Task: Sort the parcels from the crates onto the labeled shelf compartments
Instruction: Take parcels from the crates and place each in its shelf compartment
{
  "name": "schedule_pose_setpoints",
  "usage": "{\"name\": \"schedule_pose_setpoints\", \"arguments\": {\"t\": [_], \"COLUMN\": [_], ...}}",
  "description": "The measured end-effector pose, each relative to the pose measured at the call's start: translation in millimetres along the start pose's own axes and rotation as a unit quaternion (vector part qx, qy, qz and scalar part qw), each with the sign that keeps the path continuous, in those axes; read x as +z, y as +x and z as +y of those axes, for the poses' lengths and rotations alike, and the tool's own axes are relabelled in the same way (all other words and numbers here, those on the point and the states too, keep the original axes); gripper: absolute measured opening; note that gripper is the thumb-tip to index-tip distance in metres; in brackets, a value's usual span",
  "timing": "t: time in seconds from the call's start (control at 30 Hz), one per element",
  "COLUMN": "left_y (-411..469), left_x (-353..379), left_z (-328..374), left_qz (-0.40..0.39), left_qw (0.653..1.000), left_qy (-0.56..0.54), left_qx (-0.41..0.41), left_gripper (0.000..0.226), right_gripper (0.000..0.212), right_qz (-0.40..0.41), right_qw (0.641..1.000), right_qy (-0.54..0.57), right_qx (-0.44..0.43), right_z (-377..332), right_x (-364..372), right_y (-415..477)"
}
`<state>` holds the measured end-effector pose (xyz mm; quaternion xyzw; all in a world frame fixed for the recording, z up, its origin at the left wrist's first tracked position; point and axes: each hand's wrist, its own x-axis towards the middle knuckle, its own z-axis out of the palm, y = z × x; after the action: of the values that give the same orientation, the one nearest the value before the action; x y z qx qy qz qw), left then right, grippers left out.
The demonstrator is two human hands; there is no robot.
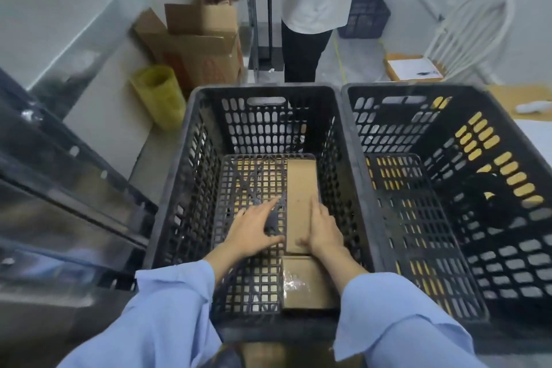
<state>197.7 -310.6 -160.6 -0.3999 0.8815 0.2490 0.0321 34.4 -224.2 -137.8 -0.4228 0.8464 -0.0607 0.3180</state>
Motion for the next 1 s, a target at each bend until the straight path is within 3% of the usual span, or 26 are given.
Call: {"name": "schedule_pose_setpoints", "arguments": {"t": [0.4, 0.7, 1.0], "left_y": [5.6, 11.7, 17.9], "left_x": [28.9, 22.5, 22.2], "left_z": [2.9, -18.5, -16.2], "left_qz": [-0.08, -0.034, -0.026], "left_qw": [0.996, 0.992, 0.979], "left_qy": [-0.046, -0.11, -0.191], "left_qx": [0.0, -0.046, -0.07], "left_gripper": [0.109, 0.114, 0.115], "right_gripper": [0.131, 0.129, 0.143], "right_qz": [-0.035, -0.038, -0.07], "right_qw": [0.997, 0.994, 0.994], "right_qy": [0.062, 0.099, 0.083], "right_qx": [0.03, -0.036, -0.008], "right_z": [9.2, -3.8, -5.9], "right_x": [15.2, 12.3, 13.1], "right_y": [8.8, 26.0, 41.4]}}
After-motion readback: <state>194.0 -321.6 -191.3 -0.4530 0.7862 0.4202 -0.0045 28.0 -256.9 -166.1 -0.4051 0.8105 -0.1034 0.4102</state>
